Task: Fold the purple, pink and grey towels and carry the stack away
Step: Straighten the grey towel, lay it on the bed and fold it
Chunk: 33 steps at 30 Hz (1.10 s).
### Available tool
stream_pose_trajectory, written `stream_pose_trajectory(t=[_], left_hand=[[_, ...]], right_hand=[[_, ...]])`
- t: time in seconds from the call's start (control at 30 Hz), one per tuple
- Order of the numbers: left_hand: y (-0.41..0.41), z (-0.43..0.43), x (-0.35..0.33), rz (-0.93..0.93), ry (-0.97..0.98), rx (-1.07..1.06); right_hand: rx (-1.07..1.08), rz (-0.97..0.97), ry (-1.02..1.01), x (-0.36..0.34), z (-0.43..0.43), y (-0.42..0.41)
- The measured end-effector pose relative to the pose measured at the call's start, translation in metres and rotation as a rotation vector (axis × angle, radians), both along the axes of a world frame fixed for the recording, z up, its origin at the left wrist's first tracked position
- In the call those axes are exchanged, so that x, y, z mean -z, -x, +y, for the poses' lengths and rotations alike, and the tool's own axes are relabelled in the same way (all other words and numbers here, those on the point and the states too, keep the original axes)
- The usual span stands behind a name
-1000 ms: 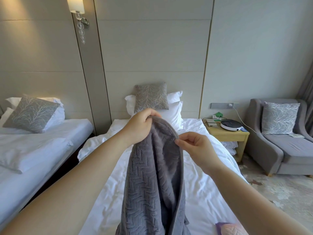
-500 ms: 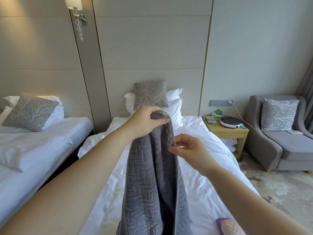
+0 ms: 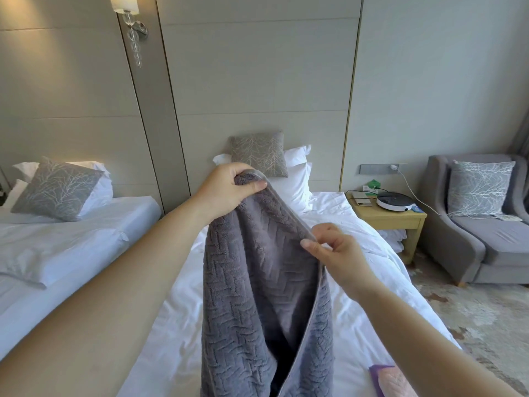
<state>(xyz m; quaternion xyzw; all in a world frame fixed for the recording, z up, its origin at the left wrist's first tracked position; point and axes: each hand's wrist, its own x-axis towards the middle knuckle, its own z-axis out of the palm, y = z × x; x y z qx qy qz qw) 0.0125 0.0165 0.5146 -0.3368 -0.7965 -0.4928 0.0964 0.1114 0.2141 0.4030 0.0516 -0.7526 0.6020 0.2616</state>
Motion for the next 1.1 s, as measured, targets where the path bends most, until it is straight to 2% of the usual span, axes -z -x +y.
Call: stream_pose_trajectory(t=[0.1,0.3,0.43,0.5,0.63,0.77,0.97,1.1], left_hand=[[0.005,-0.011,0.001,-0.01,0.026,-0.051],[0.014,-0.013,0.002,0.134,0.13,-0.193],[0.02,-0.01,0.015,0.076,0.242,-0.277],[0.016,-0.001,0.021,0.0,0.269,-0.21],[-0.004,0.02,0.028,-0.16,0.203,0.118],[-0.014,0.032,0.039,-0.123,0.479,0.316],[-0.005,0.037,0.041,-0.034,0.552,0.272],[-0.007,0.039,0.032,0.092,0.494,0.135]], right_hand=[[-0.024,0.041,-0.019,-0.019,0.011,-0.001],[-0.141,-0.185,-0.118,-0.013,0.017,-0.006],[-0.144,-0.101,-0.119,-0.021,0.019,-0.009],[-0.139,-0.082,-0.147,-0.029,0.017,-0.006],[-0.137,-0.123,-0.143,-0.039,0.008,-0.001],[-0.155,-0.153,-0.166,-0.047,0.006,0.001],[-0.197,-0.165,-0.181,-0.04,0.01,-0.004],[-0.307,-0.119,0.025,-0.023,0.011,-0.007]])
